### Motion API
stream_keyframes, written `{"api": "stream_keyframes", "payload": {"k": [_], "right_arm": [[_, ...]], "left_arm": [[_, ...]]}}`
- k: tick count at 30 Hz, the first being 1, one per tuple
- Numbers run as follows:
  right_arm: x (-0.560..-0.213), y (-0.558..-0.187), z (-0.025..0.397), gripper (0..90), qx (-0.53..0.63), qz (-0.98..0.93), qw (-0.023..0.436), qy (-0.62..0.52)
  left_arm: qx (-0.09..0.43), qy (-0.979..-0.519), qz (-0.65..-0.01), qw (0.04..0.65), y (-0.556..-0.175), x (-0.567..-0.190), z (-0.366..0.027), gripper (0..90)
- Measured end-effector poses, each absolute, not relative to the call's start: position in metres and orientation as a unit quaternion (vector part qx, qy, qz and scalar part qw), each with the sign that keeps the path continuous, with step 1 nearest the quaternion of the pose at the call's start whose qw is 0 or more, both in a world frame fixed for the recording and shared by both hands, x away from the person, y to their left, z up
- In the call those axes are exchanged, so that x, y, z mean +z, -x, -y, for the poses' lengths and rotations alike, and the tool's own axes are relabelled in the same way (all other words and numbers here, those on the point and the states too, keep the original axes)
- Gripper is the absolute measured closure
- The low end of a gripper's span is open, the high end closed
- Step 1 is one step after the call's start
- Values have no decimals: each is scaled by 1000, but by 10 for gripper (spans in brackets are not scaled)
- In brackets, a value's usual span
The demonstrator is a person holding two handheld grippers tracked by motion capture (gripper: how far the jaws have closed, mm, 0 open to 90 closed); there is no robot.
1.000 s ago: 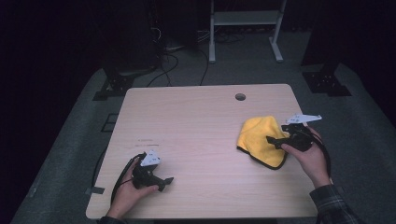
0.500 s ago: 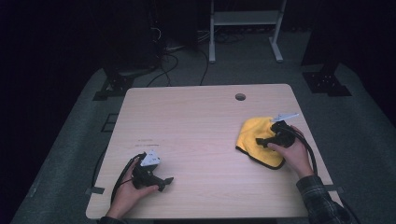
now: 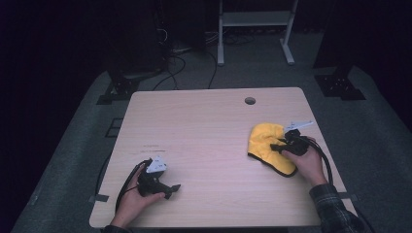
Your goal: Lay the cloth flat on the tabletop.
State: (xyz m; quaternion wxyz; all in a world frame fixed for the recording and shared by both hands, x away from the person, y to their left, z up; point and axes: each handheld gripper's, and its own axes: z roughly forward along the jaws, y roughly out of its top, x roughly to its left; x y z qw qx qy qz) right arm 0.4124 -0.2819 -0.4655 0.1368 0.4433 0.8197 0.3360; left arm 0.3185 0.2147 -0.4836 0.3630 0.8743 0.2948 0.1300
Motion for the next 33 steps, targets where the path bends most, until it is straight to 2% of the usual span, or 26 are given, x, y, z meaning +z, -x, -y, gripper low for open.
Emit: {"api": "stream_keyframes", "payload": {"k": [1, 4, 5, 18, 33], "right_arm": [[-465, -411, 281, 663, 341, -823, 130, -436], [-463, -409, 279, 681, 348, -825, 117, -429], [-462, -407, 276, 687, 363, -826, 100, -419], [-447, -379, 217, 689, 405, -852, 47, -328], [-452, -351, 162, 679, 408, -874, 7, -264]], "left_arm": [[130, -874, -295, 363, -319, -484, -215, 0], [131, -874, -297, 361, -319, -483, -215, 0], [131, -874, -297, 361, -319, -483, -215, 0], [131, -875, -297, 360, -319, -483, -215, 0], [132, -874, -298, 360, -319, -483, -215, 0]]}}
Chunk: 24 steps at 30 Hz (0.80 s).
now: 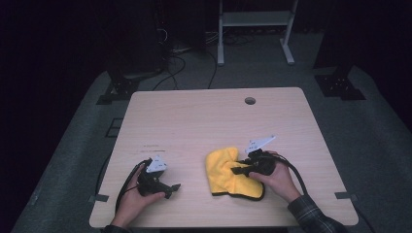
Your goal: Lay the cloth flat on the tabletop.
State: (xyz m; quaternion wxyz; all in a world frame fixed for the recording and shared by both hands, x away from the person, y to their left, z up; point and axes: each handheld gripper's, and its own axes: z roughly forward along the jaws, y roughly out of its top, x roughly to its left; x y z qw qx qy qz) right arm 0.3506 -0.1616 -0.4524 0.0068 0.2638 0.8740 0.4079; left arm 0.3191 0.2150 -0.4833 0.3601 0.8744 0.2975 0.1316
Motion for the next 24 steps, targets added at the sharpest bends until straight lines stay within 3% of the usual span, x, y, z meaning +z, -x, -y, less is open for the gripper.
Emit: {"api": "stream_keyframes", "payload": {"k": [5, 10, 18, 24], "right_arm": [[-455, -344, 157, 621, 395, -884, 20, -250], [-441, -337, 169, 441, 416, -872, 41, -254], [-424, -308, 192, 490, 439, -866, 63, -231], [-423, -283, 204, 568, 440, -872, 52, -208]], "left_arm": [[132, -874, -298, 360, -319, -483, -215, 0], [132, -874, -298, 360, -319, -483, -215, 0], [132, -874, -298, 360, -319, -483, -215, 0], [132, -875, -297, 360, -319, -483, -215, 0]]}}
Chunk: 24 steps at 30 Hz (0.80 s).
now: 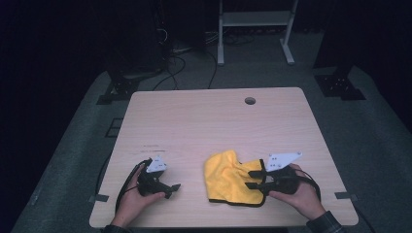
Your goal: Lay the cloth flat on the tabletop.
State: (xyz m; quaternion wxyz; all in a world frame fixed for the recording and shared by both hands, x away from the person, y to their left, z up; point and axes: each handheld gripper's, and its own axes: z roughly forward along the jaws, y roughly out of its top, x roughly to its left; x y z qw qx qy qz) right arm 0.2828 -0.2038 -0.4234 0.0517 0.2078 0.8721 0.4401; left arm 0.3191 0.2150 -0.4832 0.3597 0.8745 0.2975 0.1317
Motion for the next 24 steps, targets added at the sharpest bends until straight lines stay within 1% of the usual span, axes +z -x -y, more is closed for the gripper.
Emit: {"api": "stream_keyframes", "payload": {"k": [10, 19, 20, 22, 24], "right_arm": [[-453, -262, 217, 574, 382, -901, 45, -200], [-466, -260, 206, 545, 350, -920, 52, -171], [-469, -258, 204, 552, 341, -924, 69, -157], [-468, -257, 201, 562, 335, -927, 78, -150], [-468, -257, 201, 653, 334, -927, 81, -150]], "left_arm": [[132, -873, -299, 362, -319, -483, -215, 0], [133, -873, -299, 362, -319, -483, -215, 0], [133, -873, -299, 362, -319, -483, -215, 0], [133, -873, -299, 362, -319, -483, -215, 0], [133, -873, -299, 362, -319, -483, -215, 0]]}}
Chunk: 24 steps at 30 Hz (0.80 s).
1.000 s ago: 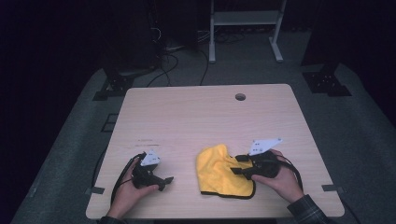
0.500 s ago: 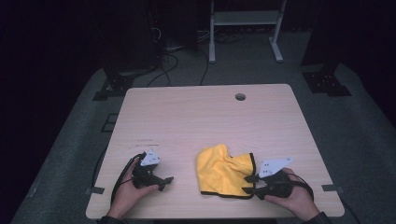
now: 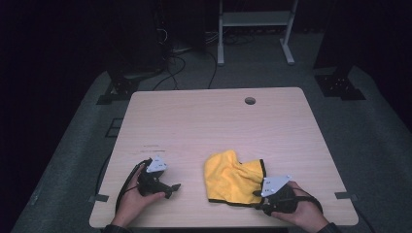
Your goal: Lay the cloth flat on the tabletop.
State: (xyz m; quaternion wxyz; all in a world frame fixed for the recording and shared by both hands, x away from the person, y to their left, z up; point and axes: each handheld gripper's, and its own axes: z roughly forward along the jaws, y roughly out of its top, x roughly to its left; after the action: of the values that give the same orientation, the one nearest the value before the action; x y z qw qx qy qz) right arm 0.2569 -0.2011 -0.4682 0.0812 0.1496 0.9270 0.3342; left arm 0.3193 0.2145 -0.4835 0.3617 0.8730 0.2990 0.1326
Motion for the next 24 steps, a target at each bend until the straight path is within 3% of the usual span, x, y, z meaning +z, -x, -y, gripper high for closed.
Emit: {"api": "stream_keyframes", "payload": {"k": [3, 8, 16, 24], "right_arm": [[-468, -258, 202, 747, 332, -926, 87, -156], [-464, -263, 202, 812, 340, -921, 64, -178], [-438, -273, 209, 851, 417, -884, 51, -203], [-411, -288, 208, 857, 466, -856, 68, -214]], "left_arm": [[133, -873, -299, 362, -319, -483, -215, 0], [133, -873, -299, 362, -319, -483, -215, 0], [135, -873, -302, 360, -320, -483, -213, 0], [111, -874, -294, 370, -318, -479, -206, 88]]}}
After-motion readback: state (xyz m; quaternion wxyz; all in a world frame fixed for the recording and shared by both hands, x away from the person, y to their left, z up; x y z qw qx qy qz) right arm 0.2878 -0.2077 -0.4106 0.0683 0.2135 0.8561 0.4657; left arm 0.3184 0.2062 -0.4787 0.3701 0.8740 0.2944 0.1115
